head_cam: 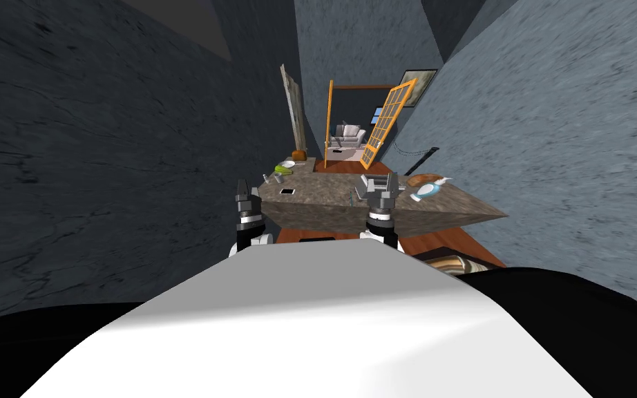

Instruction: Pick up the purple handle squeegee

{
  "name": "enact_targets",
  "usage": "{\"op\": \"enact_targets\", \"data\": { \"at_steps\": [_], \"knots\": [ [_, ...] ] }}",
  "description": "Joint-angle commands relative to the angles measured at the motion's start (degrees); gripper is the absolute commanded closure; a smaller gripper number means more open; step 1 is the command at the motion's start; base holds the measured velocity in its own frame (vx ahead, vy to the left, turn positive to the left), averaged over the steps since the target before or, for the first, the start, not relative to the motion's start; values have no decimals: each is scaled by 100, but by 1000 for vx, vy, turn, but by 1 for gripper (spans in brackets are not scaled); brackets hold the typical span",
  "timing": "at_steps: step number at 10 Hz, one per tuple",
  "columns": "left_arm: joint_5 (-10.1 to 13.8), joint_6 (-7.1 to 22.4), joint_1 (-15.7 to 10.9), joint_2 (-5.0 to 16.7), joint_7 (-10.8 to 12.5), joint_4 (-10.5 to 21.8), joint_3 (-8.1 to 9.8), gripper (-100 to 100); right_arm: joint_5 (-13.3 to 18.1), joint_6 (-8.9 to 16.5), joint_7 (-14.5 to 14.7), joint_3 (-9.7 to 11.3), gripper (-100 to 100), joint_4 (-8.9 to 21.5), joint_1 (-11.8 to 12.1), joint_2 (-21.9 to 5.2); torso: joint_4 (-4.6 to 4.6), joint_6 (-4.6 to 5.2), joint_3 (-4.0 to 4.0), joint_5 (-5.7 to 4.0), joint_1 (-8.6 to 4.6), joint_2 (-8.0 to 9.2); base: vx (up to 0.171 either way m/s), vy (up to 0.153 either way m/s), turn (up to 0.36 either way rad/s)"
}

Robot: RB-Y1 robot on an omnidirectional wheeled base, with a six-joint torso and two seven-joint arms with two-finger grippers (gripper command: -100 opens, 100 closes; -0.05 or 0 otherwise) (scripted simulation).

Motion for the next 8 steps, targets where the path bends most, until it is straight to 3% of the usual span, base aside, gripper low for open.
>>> {"op": "enact_targets", "data": {
  "at_steps": [1,8],
  "knots": [
    [0,0,0,0,0,0,0,0,-125,-101,-29,91,-100,286,146,-286,0,0,0,0,0,0,-52,34,81],
    [0,0,0,0,0,0,0,0,-447,-206,-109,291,-100,801,503,-1215,1,1,2,1,3,2,-36,32,34]
  ]
}}
